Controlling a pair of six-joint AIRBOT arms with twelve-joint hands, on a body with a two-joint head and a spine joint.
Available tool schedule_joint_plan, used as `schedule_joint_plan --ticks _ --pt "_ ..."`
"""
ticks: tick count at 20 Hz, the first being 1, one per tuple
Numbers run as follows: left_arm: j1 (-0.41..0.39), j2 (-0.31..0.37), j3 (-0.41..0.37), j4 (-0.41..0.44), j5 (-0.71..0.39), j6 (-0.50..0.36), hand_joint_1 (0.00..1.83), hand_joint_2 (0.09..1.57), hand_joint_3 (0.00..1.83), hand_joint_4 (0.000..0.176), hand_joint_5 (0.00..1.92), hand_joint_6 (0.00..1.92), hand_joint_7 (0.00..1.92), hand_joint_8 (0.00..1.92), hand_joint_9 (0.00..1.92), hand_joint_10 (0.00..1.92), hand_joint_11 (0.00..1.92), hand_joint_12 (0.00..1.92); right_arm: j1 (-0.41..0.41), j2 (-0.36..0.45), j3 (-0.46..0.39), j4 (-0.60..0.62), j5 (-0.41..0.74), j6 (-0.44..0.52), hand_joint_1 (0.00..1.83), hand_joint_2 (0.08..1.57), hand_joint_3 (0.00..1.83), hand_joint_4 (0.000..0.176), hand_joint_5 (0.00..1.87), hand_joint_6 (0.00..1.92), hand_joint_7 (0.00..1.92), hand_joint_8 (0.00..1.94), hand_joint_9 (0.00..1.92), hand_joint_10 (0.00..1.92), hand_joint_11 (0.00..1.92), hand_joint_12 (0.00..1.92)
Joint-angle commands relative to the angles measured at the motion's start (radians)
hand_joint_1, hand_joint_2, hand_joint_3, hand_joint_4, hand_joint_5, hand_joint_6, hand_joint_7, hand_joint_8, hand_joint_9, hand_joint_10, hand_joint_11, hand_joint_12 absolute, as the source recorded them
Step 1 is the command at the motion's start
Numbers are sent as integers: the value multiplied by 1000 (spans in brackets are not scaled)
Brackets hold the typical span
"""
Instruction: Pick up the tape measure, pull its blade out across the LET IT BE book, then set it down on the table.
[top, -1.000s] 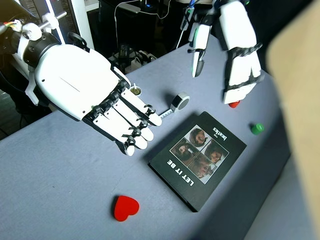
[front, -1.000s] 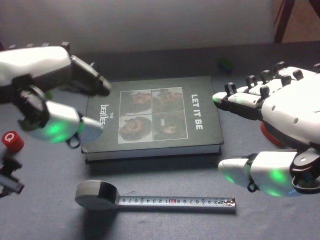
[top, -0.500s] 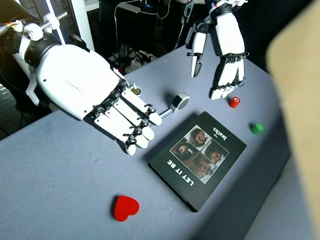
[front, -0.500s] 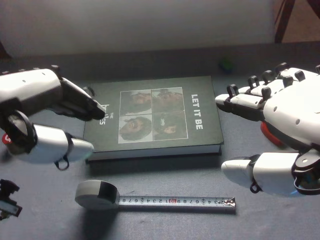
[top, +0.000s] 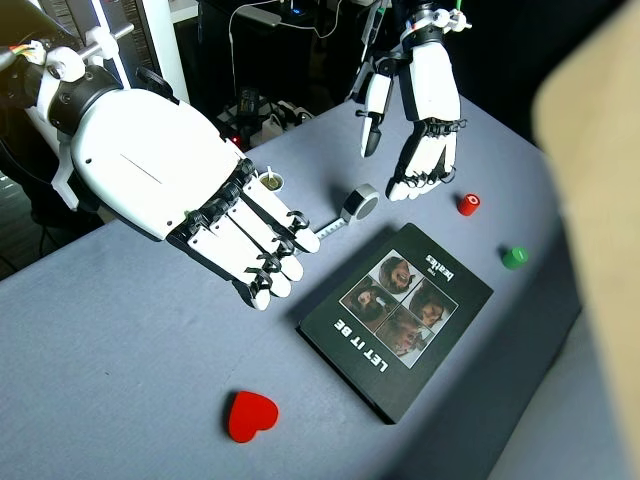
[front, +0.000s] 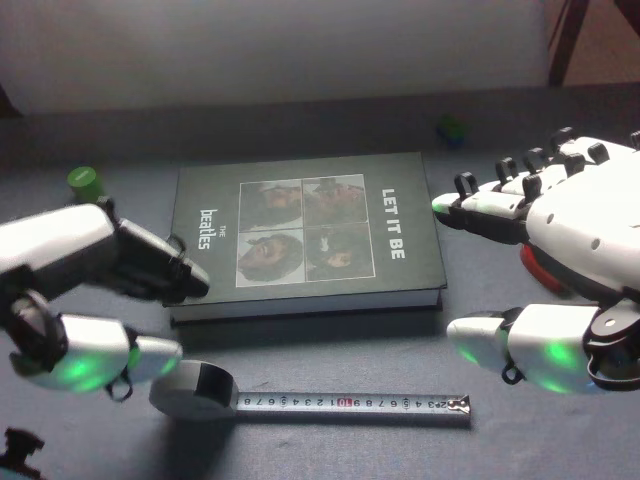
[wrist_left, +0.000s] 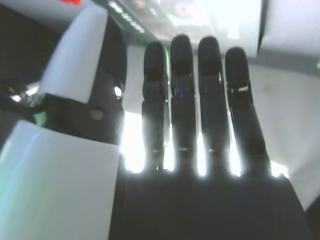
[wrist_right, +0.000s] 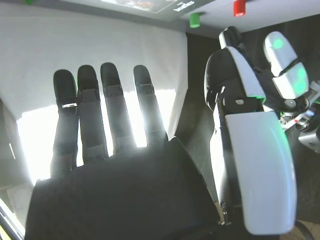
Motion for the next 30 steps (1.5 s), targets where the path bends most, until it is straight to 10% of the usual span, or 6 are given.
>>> schedule_joint_plan --ticks 1,12,30 --pt "1 -8 -3 49 -127 -60 1050 1105 1 0 722 9 729 8 642 14 274 839 11 3 -1 -70 -3 9 218 1192 2 93 166 1 214 3 217 6 0 727" --pt "280 -134 -18 231 -591 -587 1070 1095 0 0 725 4 738 4 645 6 291 844 10 3 -1 -70 3 13 208 1187 0 92 167 3 235 0 234 4 0 765" --pt "480 -273 36 328 -823 -685 1082 1087 0 0 705 0 739 0 651 3 296 845 5 4 -1 -70 14 13 175 1193 0 93 166 2 223 0 255 3 0 858"
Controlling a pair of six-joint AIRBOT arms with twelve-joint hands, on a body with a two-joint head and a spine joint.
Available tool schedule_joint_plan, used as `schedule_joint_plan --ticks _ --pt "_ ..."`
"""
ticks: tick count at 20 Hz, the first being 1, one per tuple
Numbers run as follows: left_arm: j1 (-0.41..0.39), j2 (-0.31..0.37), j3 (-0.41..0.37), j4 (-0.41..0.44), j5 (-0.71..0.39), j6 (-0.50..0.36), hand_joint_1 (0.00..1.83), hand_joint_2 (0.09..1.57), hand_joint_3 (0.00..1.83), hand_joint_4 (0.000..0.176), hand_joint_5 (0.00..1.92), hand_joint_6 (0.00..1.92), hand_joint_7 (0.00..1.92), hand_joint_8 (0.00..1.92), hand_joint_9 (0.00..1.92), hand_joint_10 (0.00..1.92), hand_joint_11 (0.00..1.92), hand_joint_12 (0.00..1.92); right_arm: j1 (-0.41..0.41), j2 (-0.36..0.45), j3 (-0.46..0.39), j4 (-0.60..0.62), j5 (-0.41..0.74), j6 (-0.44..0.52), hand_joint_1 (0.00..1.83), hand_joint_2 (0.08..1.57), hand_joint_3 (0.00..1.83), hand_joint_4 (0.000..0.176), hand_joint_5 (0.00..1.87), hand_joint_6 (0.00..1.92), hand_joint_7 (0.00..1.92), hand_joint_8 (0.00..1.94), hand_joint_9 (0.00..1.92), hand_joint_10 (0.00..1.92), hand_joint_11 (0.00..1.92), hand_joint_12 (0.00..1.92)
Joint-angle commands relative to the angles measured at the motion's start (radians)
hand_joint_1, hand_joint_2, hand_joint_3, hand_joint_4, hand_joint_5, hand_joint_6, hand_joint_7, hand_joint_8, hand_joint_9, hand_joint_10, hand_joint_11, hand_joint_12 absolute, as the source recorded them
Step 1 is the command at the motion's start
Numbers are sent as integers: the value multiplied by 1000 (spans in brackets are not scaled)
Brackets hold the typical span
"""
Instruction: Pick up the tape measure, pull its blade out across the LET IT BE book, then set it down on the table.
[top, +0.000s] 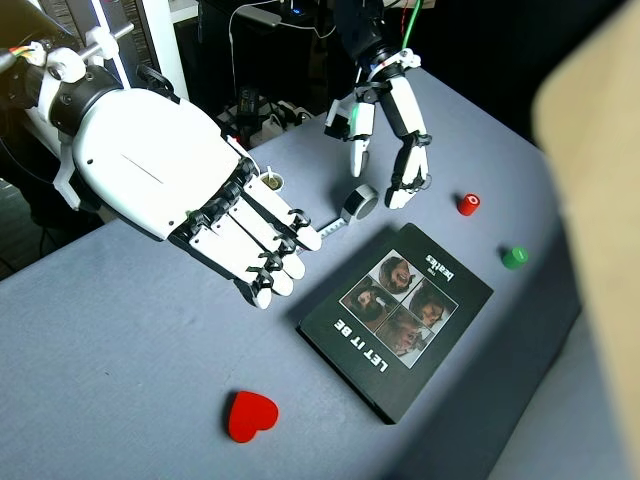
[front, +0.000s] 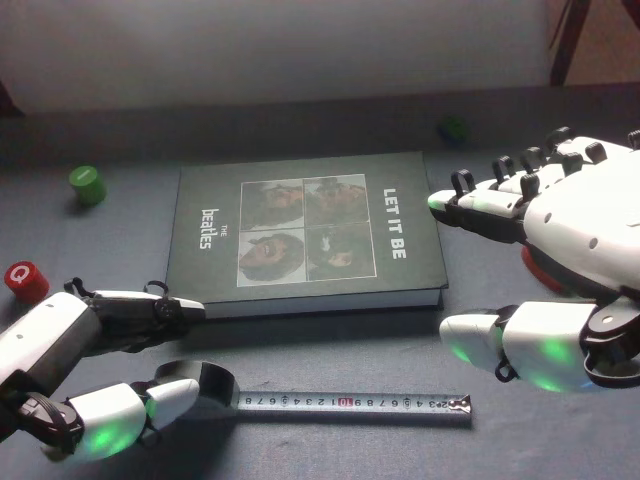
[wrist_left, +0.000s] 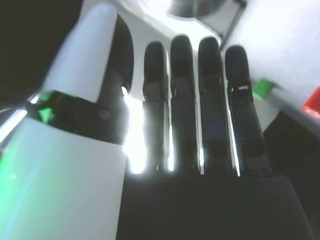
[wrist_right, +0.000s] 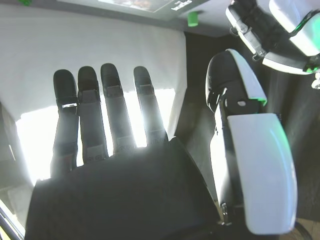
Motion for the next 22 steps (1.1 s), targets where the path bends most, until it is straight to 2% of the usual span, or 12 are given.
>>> schedule_joint_plan --ticks 1,6,18,22 --pt "0 -5 7 34 -112 -3 1083 1087 0 0 705 0 739 0 654 3 294 844 5 4 -3 -68 1 5 176 1193 0 93 166 2 220 0 249 0 0 856" --pt "20 -26 11 36 -137 4 1087 1089 0 0 706 1 743 1 653 2 295 843 4 4 -3 -68 5 5 180 1194 0 94 141 0 190 0 214 0 0 791" --pt "47 -70 20 61 -168 20 1100 1079 0 0 710 3 742 7 669 6 303 845 0 6 -3 -68 15 5 178 1196 1 94 150 3 218 7 240 7 0 828" --pt "47 -94 43 59 -171 25 1096 1074 0 0 712 2 727 0 654 0 290 838 0 6 -3 -68 15 5 179 1196 0 94 141 0 211 0 219 5 0 749"
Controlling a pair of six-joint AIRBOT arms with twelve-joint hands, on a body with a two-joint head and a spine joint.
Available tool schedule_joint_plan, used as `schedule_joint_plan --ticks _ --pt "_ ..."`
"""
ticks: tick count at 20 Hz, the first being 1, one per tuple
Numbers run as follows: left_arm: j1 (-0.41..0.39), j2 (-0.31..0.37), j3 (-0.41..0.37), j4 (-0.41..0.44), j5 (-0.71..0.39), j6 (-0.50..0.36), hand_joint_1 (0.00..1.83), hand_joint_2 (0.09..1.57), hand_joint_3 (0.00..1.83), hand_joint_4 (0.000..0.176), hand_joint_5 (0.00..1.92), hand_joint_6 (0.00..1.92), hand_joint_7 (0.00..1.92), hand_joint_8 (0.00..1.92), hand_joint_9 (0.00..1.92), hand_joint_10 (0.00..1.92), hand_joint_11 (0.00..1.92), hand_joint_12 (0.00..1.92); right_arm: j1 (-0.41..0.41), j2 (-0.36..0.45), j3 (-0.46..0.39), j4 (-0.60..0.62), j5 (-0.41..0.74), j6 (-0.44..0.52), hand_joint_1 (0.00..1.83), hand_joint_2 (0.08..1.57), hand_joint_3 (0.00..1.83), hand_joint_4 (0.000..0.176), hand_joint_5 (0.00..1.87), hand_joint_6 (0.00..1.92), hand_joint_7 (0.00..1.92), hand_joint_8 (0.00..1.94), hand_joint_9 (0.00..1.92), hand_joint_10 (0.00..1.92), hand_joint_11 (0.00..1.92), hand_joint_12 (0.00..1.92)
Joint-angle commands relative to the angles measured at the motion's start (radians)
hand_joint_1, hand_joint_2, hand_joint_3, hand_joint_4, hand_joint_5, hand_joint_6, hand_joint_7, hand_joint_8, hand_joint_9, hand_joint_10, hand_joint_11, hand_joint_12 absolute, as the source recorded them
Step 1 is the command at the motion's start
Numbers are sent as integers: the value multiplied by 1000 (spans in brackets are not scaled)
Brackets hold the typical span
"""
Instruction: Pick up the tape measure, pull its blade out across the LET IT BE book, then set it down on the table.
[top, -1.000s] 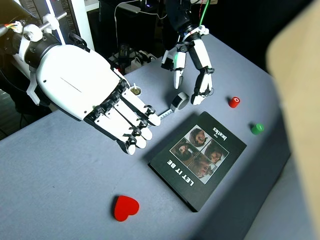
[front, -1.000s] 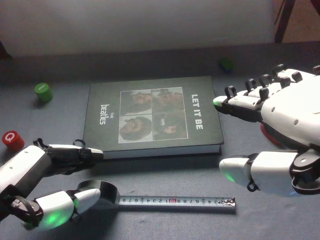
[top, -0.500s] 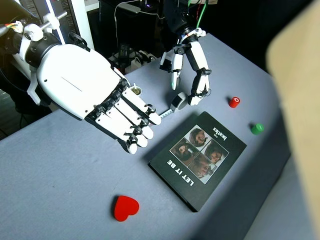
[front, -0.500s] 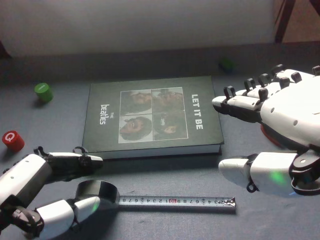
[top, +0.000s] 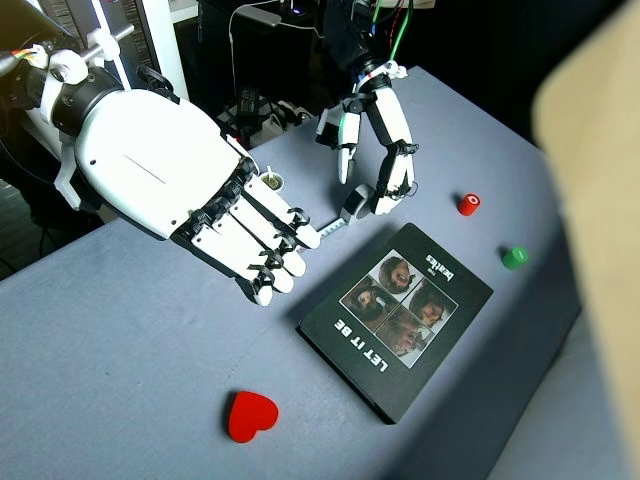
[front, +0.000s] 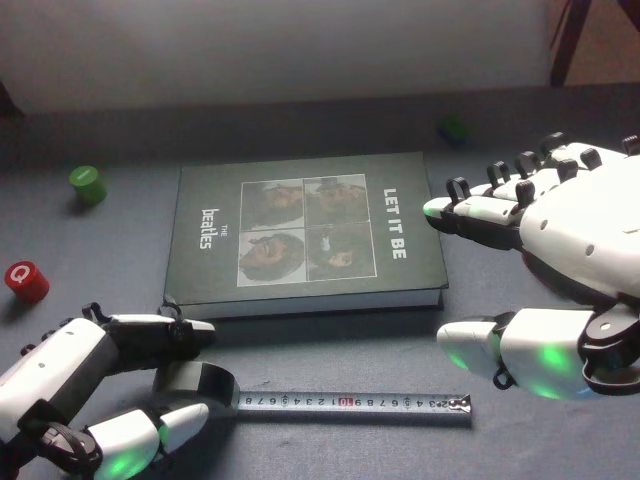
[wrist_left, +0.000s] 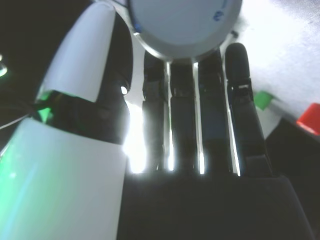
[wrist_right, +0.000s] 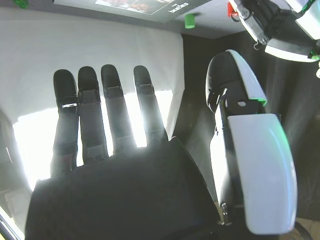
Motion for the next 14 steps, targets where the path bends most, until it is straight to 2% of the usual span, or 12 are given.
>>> schedule_joint_plan --ticks 1,10,14 --pt "-3 -6 6 37 -100 -7 1101 1076 0 0 711 2 723 0 650 0 288 837 8 6 -3 -67 0 5 177 1197 0 94 143 0 223 3 240 9 0 795" --pt "-5 -42 38 32 -106 3 1123 1078 0 0 719 3 723 0 667 6 299 842 7 6 -3 -67 4 5 182 1199 1 94 138 0 202 0 257 5 0 845" --pt "2 -55 41 33 -115 8 1133 1080 0 0 720 3 728 2 668 5 298 841 7 6 -3 -67 5 5 183 1201 1 94 142 2 211 1 274 4 0 925"
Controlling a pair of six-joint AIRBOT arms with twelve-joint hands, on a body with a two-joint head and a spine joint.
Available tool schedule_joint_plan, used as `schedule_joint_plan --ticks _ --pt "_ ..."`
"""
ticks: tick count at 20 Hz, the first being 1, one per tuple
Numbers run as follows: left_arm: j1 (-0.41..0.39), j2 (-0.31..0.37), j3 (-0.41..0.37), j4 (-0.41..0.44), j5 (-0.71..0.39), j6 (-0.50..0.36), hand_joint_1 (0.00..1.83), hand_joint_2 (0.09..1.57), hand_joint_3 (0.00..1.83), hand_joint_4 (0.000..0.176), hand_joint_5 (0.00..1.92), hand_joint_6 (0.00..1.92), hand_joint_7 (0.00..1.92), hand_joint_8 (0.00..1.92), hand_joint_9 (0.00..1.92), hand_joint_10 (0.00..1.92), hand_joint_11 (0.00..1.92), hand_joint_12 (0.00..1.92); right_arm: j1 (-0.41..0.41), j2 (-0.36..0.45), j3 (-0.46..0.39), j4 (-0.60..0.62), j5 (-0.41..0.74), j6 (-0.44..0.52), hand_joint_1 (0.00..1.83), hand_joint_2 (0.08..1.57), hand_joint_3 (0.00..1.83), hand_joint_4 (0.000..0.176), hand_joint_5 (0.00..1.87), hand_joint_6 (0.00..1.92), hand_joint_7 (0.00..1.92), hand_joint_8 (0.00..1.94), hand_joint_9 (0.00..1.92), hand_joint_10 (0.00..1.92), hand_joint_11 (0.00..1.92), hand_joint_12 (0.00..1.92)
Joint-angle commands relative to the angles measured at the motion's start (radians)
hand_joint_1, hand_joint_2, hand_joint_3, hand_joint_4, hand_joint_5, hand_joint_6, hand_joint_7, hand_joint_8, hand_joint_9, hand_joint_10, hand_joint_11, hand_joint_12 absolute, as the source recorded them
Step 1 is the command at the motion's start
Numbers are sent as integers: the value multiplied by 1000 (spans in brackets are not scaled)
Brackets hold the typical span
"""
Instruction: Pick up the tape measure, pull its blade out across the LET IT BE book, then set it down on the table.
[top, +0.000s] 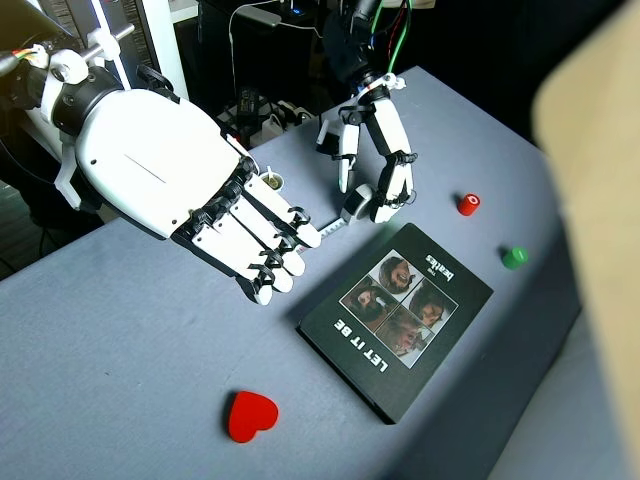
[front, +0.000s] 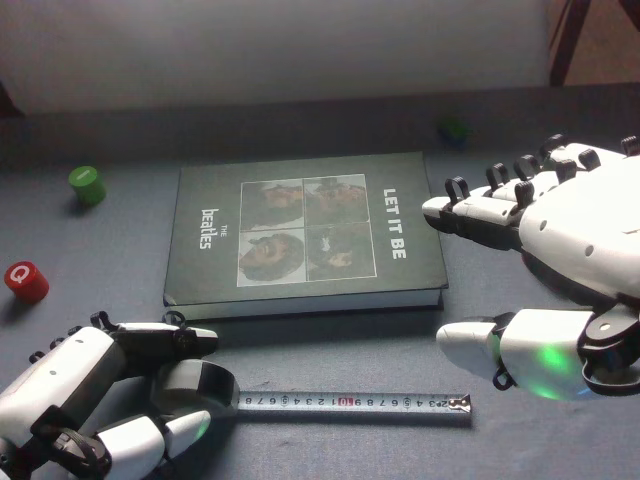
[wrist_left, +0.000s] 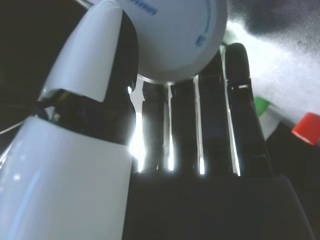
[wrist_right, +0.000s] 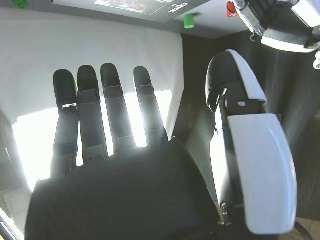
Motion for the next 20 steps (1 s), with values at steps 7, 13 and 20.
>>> schedule_joint_plan --ticks 7,13,20 --pt "1 -29 19 39 -116 1 1143 1082 1 0 720 1 733 2 666 2 297 841 7 6 -3 -67 3 5 184 1204 0 95 161 2 240 3 278 3 0 924" --pt "9 -61 22 42 -135 30 1372 1138 6 0 840 871 983 1020 845 1371 827 1100 7 6 -3 -67 7 5 210 1199 0 96 194 10 239 2 280 2 0 947" --pt "3 -74 22 64 -141 42 1378 1110 0 0 969 754 1018 944 901 1344 899 1236 6 6 -3 -68 10 5 205 1198 0 96 193 4 233 0 279 1 0 942"
